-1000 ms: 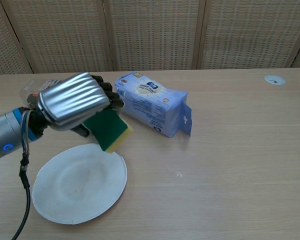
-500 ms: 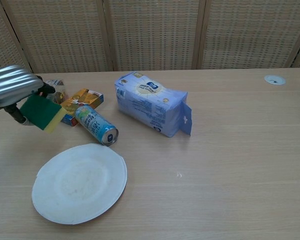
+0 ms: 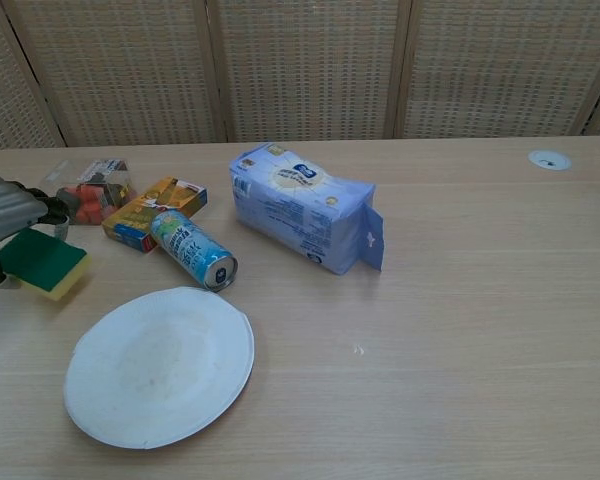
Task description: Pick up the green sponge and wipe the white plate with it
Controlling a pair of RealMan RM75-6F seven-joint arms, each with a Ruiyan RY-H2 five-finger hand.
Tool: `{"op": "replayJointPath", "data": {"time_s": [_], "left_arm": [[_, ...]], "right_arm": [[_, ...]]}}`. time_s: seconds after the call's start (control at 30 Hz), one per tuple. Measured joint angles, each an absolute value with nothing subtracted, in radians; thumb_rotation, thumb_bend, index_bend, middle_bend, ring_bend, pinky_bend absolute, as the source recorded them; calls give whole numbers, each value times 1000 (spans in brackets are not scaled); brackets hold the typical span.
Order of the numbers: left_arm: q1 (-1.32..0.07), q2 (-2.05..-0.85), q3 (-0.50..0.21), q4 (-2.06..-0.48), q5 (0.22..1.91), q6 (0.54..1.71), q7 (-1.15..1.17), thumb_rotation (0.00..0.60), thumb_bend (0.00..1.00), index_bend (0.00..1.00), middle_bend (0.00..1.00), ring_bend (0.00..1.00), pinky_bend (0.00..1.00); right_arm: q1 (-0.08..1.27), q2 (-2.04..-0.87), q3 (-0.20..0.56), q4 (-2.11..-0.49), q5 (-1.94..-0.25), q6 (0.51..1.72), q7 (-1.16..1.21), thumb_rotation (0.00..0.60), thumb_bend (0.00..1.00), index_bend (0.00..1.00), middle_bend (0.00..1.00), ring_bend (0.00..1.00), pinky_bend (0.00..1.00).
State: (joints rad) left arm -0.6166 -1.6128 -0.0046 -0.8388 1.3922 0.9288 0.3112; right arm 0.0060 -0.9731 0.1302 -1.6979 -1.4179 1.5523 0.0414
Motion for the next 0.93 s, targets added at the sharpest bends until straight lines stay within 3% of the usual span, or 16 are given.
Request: {"op": "replayJointPath", "data": {"time_s": [0.23,0.43,0.67,0.93], "left_arm": [[-597,-1542,-41,-999,1321,916,370,600,0,0,0,0,0],[-545,-1430,-74,-1203,1277,999,374,600,0,0,0,0,0],[-410,-1300,-109,-1449,1247,1243,316,600,0,0,0,0,0],[-216,-1250,-103,-1659,1253,1575,353,600,0,0,0,0,0]], "right_arm": [[2,-969,127,-1699,-1429,1561,50,600,0,0,0,0,0],[-4,-966,122,-1703,-1445,1574,62,600,0,0,0,0,0],[-12,-964,120,-1695,-1459,1594,79,600,0,0,0,0,0],[-12,-978,129,-1654,-1452,1600,94,600,0,0,0,0,0]]}}
